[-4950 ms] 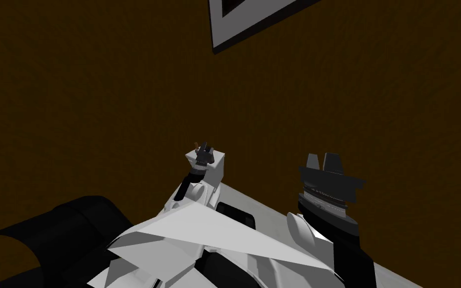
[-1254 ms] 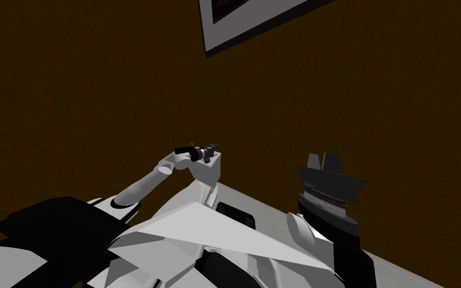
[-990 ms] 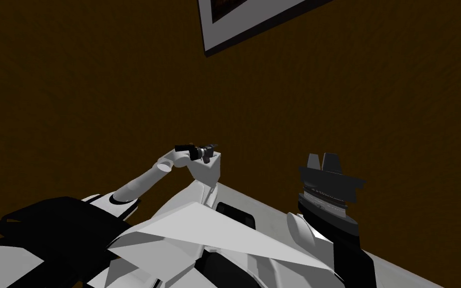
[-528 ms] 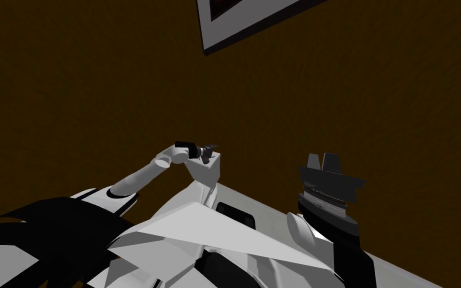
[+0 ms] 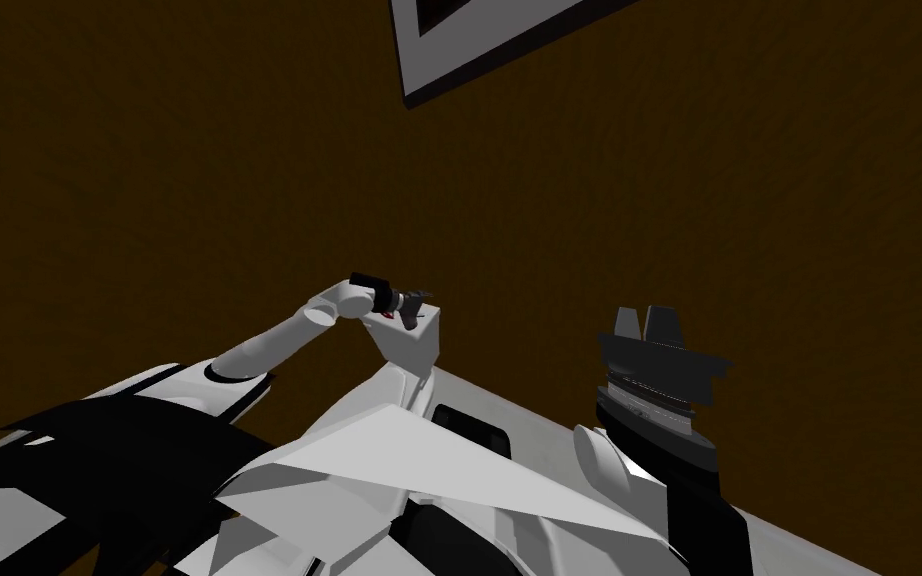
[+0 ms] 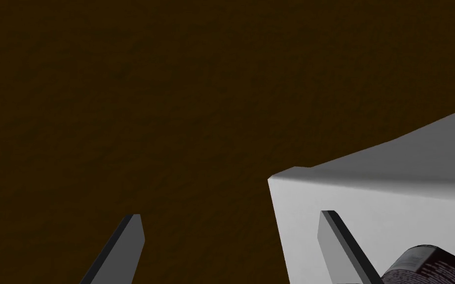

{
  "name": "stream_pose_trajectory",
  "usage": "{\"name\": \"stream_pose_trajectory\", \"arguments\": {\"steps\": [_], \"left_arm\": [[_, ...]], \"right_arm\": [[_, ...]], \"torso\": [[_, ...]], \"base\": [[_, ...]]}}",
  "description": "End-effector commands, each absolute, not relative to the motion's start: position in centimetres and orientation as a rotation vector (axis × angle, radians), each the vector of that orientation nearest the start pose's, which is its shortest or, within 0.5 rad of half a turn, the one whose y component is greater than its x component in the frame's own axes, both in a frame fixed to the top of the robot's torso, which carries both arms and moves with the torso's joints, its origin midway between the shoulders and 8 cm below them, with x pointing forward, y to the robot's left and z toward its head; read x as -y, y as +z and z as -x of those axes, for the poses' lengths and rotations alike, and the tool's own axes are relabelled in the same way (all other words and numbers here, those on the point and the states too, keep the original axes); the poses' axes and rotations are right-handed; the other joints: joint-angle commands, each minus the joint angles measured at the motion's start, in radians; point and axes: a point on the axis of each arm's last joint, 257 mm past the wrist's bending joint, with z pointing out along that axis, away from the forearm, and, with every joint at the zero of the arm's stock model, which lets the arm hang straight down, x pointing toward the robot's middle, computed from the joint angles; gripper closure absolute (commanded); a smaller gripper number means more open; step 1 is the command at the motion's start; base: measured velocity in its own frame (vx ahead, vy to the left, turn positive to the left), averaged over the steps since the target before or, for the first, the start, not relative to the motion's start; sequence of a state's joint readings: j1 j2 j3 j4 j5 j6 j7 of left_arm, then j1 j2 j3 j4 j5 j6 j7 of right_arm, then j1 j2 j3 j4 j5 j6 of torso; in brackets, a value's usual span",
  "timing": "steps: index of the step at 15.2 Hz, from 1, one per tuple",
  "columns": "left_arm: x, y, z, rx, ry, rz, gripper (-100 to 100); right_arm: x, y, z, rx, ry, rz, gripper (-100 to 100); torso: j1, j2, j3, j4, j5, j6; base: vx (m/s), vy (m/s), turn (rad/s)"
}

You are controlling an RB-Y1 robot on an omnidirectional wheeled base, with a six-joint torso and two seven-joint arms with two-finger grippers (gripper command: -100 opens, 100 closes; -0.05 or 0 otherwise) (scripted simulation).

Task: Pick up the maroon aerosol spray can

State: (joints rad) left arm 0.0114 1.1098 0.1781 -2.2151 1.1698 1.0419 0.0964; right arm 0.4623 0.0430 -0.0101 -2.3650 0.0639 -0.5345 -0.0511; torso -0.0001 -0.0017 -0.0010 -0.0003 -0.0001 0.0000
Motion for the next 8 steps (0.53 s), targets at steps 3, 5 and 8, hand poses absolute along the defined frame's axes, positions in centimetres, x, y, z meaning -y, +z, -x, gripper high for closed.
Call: {"name": "stream_pose_trajectory", "arguments": {"steps": [3,5,8], "left_arm": [[-29.5,-10.6,-42.9,-2.114,-0.949,1.327,-100],[-30.1,-10.3,-42.3,-2.156,-0.898,1.345,-100],[-30.9,-10.2,-41.4,-2.202,-0.833,1.369,-100]], "right_arm": [[27.0,7.9,-32.0,-0.495,1.341,-0.540,0],[27.0,7.9,-32.0,-0.495,1.341,-0.540,0],[27.0,7.9,-32.0,-0.495,1.341,-0.540,0]], "torso": [[0.000,0.000,0.000,0.000,0.000,0.000],[0.000,0.000,0.000,0.000,0.000,0.000],[0.000,-0.001,-0.001,0.000,0.000,0.000]], "base": [[0.027,-0.001,-0.002],[0.029,-0.001,-0.003],[0.037,-0.003,-0.004]]}}
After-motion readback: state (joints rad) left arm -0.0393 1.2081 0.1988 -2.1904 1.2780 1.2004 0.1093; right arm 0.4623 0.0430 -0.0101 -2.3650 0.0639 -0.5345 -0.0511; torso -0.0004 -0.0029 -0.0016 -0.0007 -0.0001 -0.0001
